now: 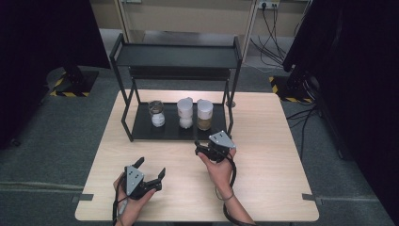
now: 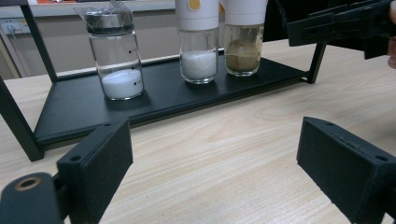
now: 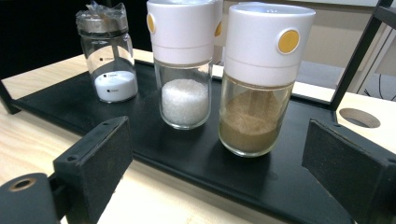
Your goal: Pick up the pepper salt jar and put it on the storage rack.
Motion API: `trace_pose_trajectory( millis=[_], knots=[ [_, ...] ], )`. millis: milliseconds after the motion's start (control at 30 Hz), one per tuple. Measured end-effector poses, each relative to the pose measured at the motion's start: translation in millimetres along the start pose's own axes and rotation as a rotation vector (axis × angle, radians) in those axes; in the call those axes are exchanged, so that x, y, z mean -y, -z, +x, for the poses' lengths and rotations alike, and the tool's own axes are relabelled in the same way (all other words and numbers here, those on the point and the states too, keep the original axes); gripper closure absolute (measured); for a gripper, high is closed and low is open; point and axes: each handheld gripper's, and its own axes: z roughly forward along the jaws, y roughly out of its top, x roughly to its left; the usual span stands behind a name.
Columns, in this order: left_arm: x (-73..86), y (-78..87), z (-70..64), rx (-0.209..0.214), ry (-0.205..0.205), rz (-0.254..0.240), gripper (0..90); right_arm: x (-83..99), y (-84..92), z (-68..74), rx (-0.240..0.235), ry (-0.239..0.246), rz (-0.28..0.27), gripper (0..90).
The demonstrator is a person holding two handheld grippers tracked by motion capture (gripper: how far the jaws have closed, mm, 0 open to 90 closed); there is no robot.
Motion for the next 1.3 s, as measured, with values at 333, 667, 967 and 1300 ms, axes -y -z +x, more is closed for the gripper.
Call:
trace_pose_trajectory(
  millis=[333,667,967,1300],
  knots=[
    [0.0,0.0,-0.4,-0.001,-0.001,-0.001,10.0,6.1,11.3,-3.7,-0.013,-0.006,-0.002,8.4],
    [0.0,-0.1,-0.6,-0.002,-0.002,-0.001,10.0,8.0,21.5,-8.3,-0.023,-0.013,-0.014,8.2],
    [0.0,0.0,-0.6,-0.002,-0.001,-0.001,10.0,11.4,30.9,-9.6,-0.029,-0.008,-0.021,8.1],
    [0.0,-0.2,-0.6,-0.003,-0.001,0.0,10.0,14.0,43.3,-13.6,-0.033,-0.004,-0.029,8.1]
  ],
)
